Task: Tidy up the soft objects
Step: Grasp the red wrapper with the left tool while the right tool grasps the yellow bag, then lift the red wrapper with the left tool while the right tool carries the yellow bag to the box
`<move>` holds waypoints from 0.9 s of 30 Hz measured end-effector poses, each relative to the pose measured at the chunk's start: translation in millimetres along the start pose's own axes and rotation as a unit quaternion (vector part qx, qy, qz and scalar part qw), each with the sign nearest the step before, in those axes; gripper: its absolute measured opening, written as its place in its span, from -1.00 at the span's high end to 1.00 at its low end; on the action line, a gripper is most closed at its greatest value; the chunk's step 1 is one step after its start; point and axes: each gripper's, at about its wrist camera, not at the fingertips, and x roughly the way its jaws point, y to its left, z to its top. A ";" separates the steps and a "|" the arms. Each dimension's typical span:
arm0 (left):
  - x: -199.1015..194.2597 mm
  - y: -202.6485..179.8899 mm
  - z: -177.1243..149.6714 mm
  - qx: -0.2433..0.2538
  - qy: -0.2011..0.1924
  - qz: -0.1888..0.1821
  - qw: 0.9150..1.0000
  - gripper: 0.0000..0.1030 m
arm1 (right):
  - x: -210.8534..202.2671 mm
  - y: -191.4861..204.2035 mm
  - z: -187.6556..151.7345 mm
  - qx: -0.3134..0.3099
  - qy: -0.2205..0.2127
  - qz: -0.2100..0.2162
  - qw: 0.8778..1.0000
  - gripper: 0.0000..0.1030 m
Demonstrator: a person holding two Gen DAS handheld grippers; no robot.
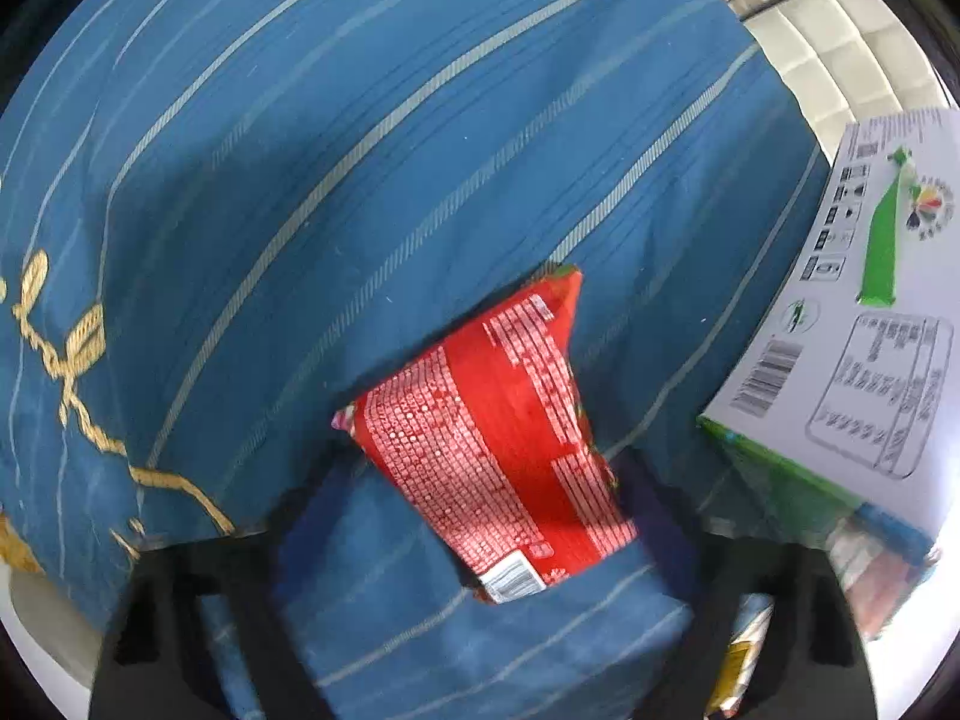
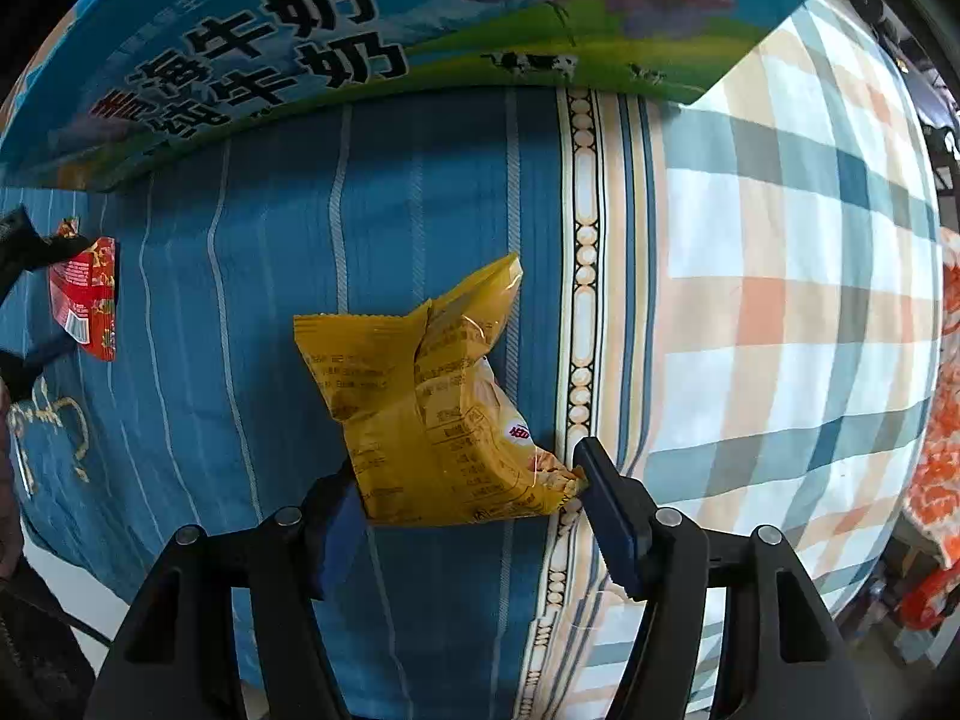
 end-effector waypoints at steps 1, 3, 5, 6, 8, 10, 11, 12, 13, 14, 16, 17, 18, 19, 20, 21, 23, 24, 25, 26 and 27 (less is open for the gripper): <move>-0.9 -1.6 -1.9 0.010 -0.004 0.005 1.000 -0.31 | -2.5 3.8 1.0 -0.002 0.000 -0.005 1.000 -0.30; -6.0 -11.9 -2.5 0.051 -0.019 0.020 0.998 -0.06 | -6.6 4.2 -0.4 0.000 -0.002 -0.006 1.000 -0.25; -8.2 -16.1 -18.5 0.093 -0.033 0.039 0.994 0.02 | -9.7 -2.3 -2.5 0.014 -0.001 -0.007 1.000 -0.24; -8.0 -17.9 -27.6 0.111 -0.038 0.049 0.992 0.03 | -9.7 -5.6 -2.8 0.017 -0.001 -0.002 1.000 -0.24; -7.4 -23.9 -46.4 0.158 -0.051 0.073 0.983 0.04 | -7.6 -9.9 -8.0 0.026 0.004 0.006 1.000 -0.23; -4.4 -34.6 -72.6 0.212 -0.063 0.098 0.970 0.05 | -5.0 -14.8 -14.0 0.034 0.003 0.009 0.999 -0.23; -1.7 -41.6 -88.2 0.243 -0.064 0.108 0.962 0.05 | -3.8 -17.2 -18.1 0.037 0.001 0.006 0.999 -0.22; 0.4 -47.2 -100.0 0.264 -0.064 0.113 0.956 0.05 | -0.5 -19.8 -18.8 0.041 0.000 0.003 0.999 -0.20; 3.5 -53.4 -113.8 0.289 -0.060 0.115 0.949 0.06 | 1.4 -19.8 -15.2 0.046 -0.001 0.001 0.999 -0.16; 7.5 -60.9 -131.0 0.316 -0.056 0.116 0.940 0.06 | 3.5 -22.9 -20.6 0.053 -0.002 0.001 0.999 -0.15; 12.8 -71.2 -154.1 0.347 -0.050 0.114 0.929 0.07 | 6.5 -26.2 -28.7 0.062 -0.001 0.000 0.998 -0.15; 15.6 -76.2 -164.6 0.362 -0.047 0.115 0.924 0.07 | 7.6 -29.0 -34.4 0.068 -0.002 0.000 0.998 -0.14; 17.4 -79.8 -171.8 0.373 -0.045 0.114 0.920 0.07 | 7.5 -29.7 -34.7 0.073 -0.002 0.000 0.997 -0.14; 20.8 -84.2 -181.5 0.382 -0.043 0.111 0.916 0.07 | 7.8 -31.5 -39.5 0.080 -0.003 -0.001 0.997 -0.13; 22.8 -86.9 -183.5 0.385 -0.042 0.112 0.915 0.06 | 8.0 -32.6 -44.7 0.085 -0.005 -0.002 0.996 -0.13; 23.2 -88.4 -181.4 0.386 -0.045 0.114 0.914 0.02 | 8.9 -33.5 -45.5 0.086 -0.005 -0.002 0.996 -0.12; 25.2 -88.7 -178.2 0.369 -0.041 0.111 0.922 0.01 | 13.3 -31.9 -48.8 0.084 -0.003 -0.003 0.996 -0.13; 27.4 -84.5 -174.9 0.350 -0.029 0.099 0.931 0.00 | 16.6 -32.2 -47.7 0.085 -0.002 -0.003 0.996 -0.13; 31.3 -67.7 -166.3 0.319 -0.010 0.078 0.945 -0.09 | 18.2 -31.5 -46.6 0.085 0.001 -0.002 0.996 -0.13; 28.5 -59.8 -156.6 0.278 -0.002 0.040 0.960 -0.13 | 21.7 -30.2 -44.3 0.087 0.004 0.002 0.996 -0.13; 26.9 -54.9 -148.5 0.250 0.006 0.023 0.968 -0.14 | 24.5 -29.6 -42.4 0.091 0.004 0.004 0.996 -0.14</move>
